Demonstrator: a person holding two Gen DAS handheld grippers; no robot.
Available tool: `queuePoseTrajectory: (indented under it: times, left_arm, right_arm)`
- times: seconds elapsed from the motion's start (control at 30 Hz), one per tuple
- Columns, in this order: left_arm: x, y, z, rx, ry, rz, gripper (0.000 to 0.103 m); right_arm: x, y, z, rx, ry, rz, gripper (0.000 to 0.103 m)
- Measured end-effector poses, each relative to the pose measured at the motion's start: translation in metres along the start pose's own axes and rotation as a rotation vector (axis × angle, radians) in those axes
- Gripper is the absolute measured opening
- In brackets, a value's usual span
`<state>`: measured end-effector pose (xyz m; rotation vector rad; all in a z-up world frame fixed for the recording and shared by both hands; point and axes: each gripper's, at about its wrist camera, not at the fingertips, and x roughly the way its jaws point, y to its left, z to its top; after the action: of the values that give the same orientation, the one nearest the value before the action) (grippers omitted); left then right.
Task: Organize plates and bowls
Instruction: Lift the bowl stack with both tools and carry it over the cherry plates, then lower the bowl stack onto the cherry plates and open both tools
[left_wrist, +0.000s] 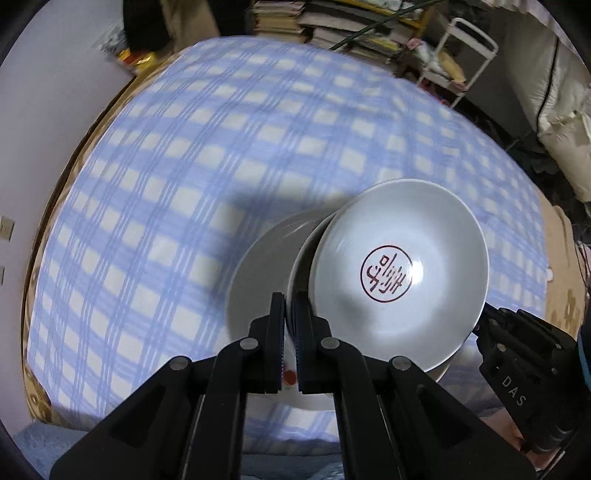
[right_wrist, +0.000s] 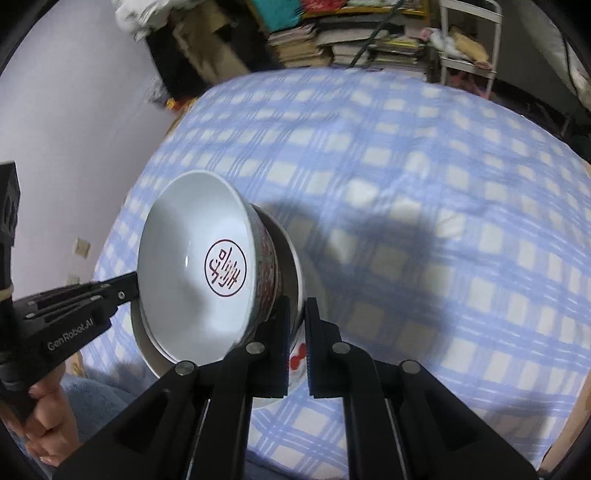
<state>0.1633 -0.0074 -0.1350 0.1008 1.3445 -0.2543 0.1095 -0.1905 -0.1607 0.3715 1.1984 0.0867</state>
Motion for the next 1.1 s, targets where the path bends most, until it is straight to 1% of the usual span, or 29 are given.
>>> queuePoseTrajectory:
  times: [0.1,0.2,0.37,0.43,0.47,0.5,0.6,0.67,0.7,0.73,0.77,0.8,0.87,0.9,0.97,1.03,1.07,1.1]
  left_arm:
    - [0.011,0.009,-0.007,-0.034,-0.006,-0.007,0.003]
    - [0.021,0.013,-0.011,-0.046,-0.001,-0.017,0.003]
    - [0.022,0.014,-0.012,-0.06,-0.022,-0.029,0.005]
    - [0.02,0.015,-0.015,-0.066,-0.029,-0.007,0.008]
    - [0.019,0.015,-0.016,-0.064,-0.033,0.002,0.013]
    - [0.016,0.015,-0.018,-0.063,-0.038,0.005,0.015]
    - [0.004,0.015,-0.021,-0.056,-0.058,0.022,0.016]
    - [-0.011,0.014,-0.025,-0.049,-0.108,0.084,0.016]
    - [-0.022,0.012,-0.029,-0.033,-0.146,0.111,0.016]
    - [-0.029,0.012,-0.031,-0.028,-0.17,0.125,0.018]
    - [-0.038,0.011,-0.035,-0.026,-0.196,0.138,0.019]
    - [-0.046,0.011,-0.038,-0.029,-0.215,0.14,0.021]
    - [-0.063,0.013,-0.045,-0.032,-0.256,0.148,0.021]
    - [-0.071,0.013,-0.048,-0.039,-0.279,0.157,0.021]
    - [-0.089,0.013,-0.057,-0.044,-0.329,0.169,0.021]
    - [-0.105,0.011,-0.067,-0.036,-0.377,0.191,0.021]
    - [-0.112,0.009,-0.074,-0.029,-0.401,0.194,0.022]
    - [-0.117,0.008,-0.078,-0.021,-0.414,0.197,0.023]
  right_arm:
    - [0.015,0.008,-0.003,-0.017,0.02,-0.016,0.009]
    - [0.019,0.015,-0.003,-0.058,-0.002,-0.053,0.009]
    - [0.021,0.013,0.001,-0.068,-0.008,-0.053,0.008]
    - [0.02,0.015,0.001,-0.094,-0.005,-0.052,0.009]
    - [0.018,0.016,0.0,-0.101,-0.009,-0.051,0.009]
    - [0.013,0.017,-0.001,-0.108,-0.028,-0.055,0.009]
    - [-0.001,0.016,-0.001,-0.107,-0.066,-0.046,0.011]
    - [-0.012,0.016,-0.002,-0.116,-0.083,-0.038,0.012]
    - [-0.018,0.017,-0.003,-0.122,-0.096,-0.035,0.013]
    - [-0.023,0.018,-0.004,-0.127,-0.103,-0.025,0.018]
    - [-0.028,0.018,-0.005,-0.13,-0.108,-0.02,0.025]
    - [-0.034,0.019,-0.007,-0.137,-0.12,-0.016,0.029]
    - [-0.051,0.023,-0.011,-0.163,-0.163,-0.026,0.041]
    - [-0.056,0.024,-0.012,-0.168,-0.176,-0.03,0.044]
    - [-0.072,0.025,-0.015,-0.173,-0.23,-0.051,0.054]
    - [-0.087,0.028,-0.02,-0.195,-0.279,-0.087,0.06]
    - [-0.094,0.03,-0.022,-0.205,-0.299,-0.097,0.064]
    - [-0.1,0.03,-0.024,-0.213,-0.316,-0.099,0.065]
